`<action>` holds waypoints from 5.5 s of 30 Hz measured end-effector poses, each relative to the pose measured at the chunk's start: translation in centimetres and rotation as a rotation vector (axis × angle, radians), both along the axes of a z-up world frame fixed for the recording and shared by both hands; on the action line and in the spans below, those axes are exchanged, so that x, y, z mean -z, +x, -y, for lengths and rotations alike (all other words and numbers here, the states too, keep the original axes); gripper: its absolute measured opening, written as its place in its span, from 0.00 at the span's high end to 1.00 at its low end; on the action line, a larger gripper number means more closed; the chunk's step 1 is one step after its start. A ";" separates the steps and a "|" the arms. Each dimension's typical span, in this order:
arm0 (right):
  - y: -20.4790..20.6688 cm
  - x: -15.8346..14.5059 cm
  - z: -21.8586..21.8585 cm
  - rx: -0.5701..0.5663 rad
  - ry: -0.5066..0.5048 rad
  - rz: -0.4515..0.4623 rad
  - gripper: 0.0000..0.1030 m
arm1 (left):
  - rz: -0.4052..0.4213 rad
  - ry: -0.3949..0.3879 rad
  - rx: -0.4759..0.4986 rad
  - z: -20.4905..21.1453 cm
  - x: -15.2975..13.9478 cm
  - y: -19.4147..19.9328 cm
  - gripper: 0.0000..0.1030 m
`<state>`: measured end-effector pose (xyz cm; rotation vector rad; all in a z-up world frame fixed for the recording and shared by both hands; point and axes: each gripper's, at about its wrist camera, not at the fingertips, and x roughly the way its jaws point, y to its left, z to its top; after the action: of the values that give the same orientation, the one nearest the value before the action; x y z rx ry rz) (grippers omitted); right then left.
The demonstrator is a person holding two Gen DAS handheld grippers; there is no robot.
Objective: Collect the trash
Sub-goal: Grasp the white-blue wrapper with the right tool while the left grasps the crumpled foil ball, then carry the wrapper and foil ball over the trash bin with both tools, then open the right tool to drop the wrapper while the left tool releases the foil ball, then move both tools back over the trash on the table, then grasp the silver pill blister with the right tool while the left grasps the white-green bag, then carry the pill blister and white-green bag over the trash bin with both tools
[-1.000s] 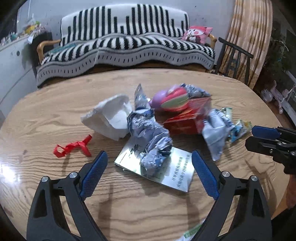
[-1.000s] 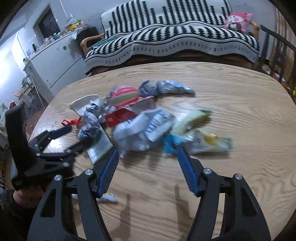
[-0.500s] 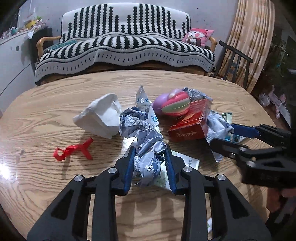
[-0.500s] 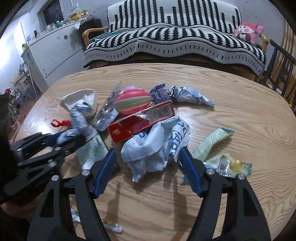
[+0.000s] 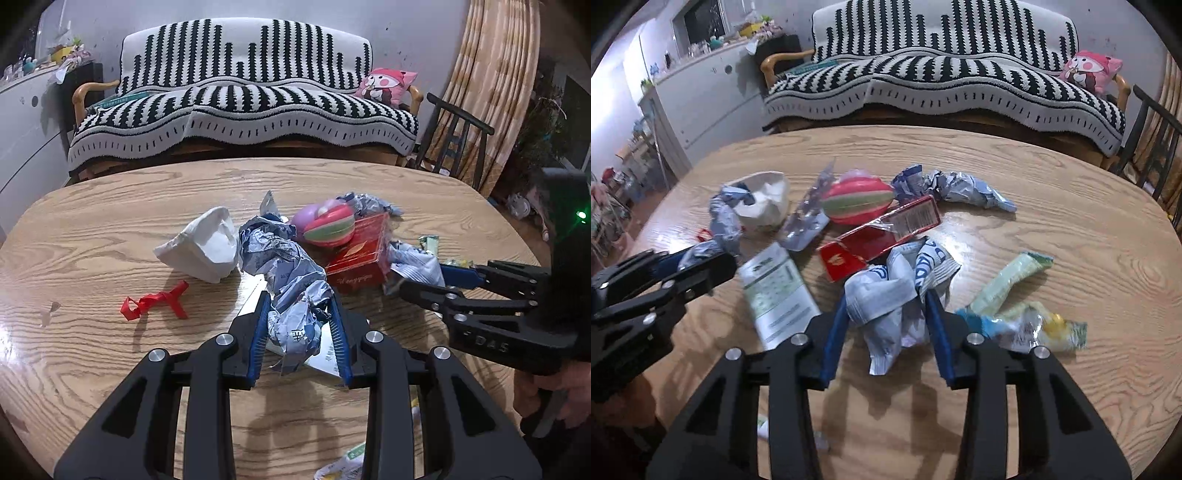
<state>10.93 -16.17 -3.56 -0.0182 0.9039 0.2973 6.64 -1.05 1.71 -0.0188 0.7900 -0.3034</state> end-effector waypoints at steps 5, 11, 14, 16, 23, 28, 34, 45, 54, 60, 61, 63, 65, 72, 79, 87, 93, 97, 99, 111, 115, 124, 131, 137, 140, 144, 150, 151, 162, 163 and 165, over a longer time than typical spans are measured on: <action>-2.9 -2.1 2.2 0.003 0.060 0.026 0.60 | 0.017 -0.015 0.018 1.0 -1.3 -0.7 0.70; -6.9 -4.7 7.1 0.087 0.080 0.082 0.61 | 0.038 -0.022 0.101 5.2 -2.6 -2.0 0.70; -9.2 -5.5 11.2 0.158 0.077 0.093 0.60 | 0.045 -0.016 0.173 8.9 -3.0 -2.9 0.70; -10.7 -5.7 13.6 0.200 0.078 0.098 0.60 | 0.049 -0.020 0.229 11.8 -3.2 -3.7 0.70; -18.4 -6.0 25.4 0.411 0.077 0.116 0.60 | 0.061 -0.034 0.440 23.1 -3.4 -8.0 0.70; -24.8 -4.9 34.0 0.578 0.093 0.109 0.60 | 0.052 -0.044 0.617 32.0 -2.5 -12.0 0.70; -32.4 -2.5 42.5 0.755 0.130 0.075 0.60 | 0.004 -0.046 0.830 41.0 0.1 -17.6 0.70; -39.1 4.4 49.4 0.917 0.206 -0.148 0.60 | -0.109 0.033 1.022 50.0 6.5 -22.0 0.70; -38.5 4.5 48.8 0.878 0.219 -0.167 0.60 | -0.135 0.051 1.020 51.0 7.6 -21.0 0.70; -38.0 4.5 48.8 0.874 0.221 -0.171 0.60 | -0.139 0.046 1.025 50.9 7.4 -21.4 0.70; -38.0 4.5 48.8 0.875 0.222 -0.171 0.60 | -0.139 0.045 1.026 51.0 7.4 -21.3 0.70; -37.7 4.5 49.0 0.876 0.224 -0.170 0.60 | -0.139 0.042 1.035 51.2 7.4 -21.2 0.70; -37.6 4.5 49.0 0.878 0.223 -0.169 0.59 | -0.138 0.046 1.040 51.4 7.4 -21.4 0.70; -38.1 4.0 49.2 0.912 0.235 -0.135 0.41 | -0.138 0.045 1.043 51.5 7.2 -21.6 0.27; -38.0 3.6 49.2 0.921 0.253 -0.121 0.40 | -0.115 0.026 1.025 50.4 5.7 -21.3 0.16; -33.9 0.5 46.1 0.857 0.231 -0.049 0.39 | -0.023 0.002 0.901 44.1 1.2 -18.4 0.12; -26.7 -1.8 39.2 0.700 0.207 -0.017 0.38 | 0.037 -0.021 0.674 34.0 -2.1 -12.5 0.12; -20.6 -2.7 32.6 0.580 0.189 -0.009 0.37 | 0.057 -0.004 0.472 25.3 -3.3 -8.0 0.12; -18.1 -3.0 29.6 0.523 0.180 -0.002 0.37 | 0.060 0.011 0.348 19.8 -3.6 -5.7 0.12; -5.6 -2.8 4.5 0.078 0.130 -0.018 0.37 | 0.018 0.065 -0.148 -4.9 -1.7 3.8 0.12; -1.6 -2.1 -1.6 0.014 0.168 -0.053 0.41 | -0.026 0.013 -0.154 -7.0 -0.4 6.8 0.12; 3.9 -0.1 -8.1 -0.034 0.140 -0.094 0.55 | -0.095 -0.040 -0.106 -8.0 2.7 10.6 0.41; 6.7 0.3 -9.7 -0.038 0.147 -0.100 0.70 | -0.019 0.007 -0.104 -7.9 0.8 9.0 0.59; 7.9 1.5 -11.5 -0.066 0.118 -0.118 0.89 | 0.040 0.023 -0.142 -8.9 -1.7 7.5 0.59; 7.9 1.8 -11.8 -0.085 0.128 -0.122 0.96 | 0.068 0.042 -0.146 -9.0 -2.4 6.9 0.59; 6.5 0.2 -11.3 -0.096 0.130 -0.071 0.96 | 0.088 0.045 -0.134 -8.6 -3.1 6.2 0.59; 3.3 -3.6 -7.4 -0.070 0.140 0.003 0.96 | 0.118 0.034 -0.098 -6.3 -4.8 5.2 0.59; 2.7 -4.1 -6.3 -0.058 0.138 0.011 0.96 | 0.119 0.028 -0.090 -5.8 -5.0 4.8 0.59; -8.9 -6.6 14.1 0.276 0.081 0.072 0.96 | 0.124 -0.015 0.203 9.5 -6.3 0.3 0.59; -10.2 -6.7 16.1 0.311 0.077 0.077 0.96 | 0.124 -0.012 0.242 11.5 -6.2 -0.5 0.59; -13.8 -6.8 20.9 0.400 0.067 0.089 0.96 | 0.116 -0.018 0.329 15.8 -6.0 -2.3 0.59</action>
<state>-2.85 -37.03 3.20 0.2083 0.7890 -0.0462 4.30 -16.85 7.73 0.1122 0.6732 -0.6176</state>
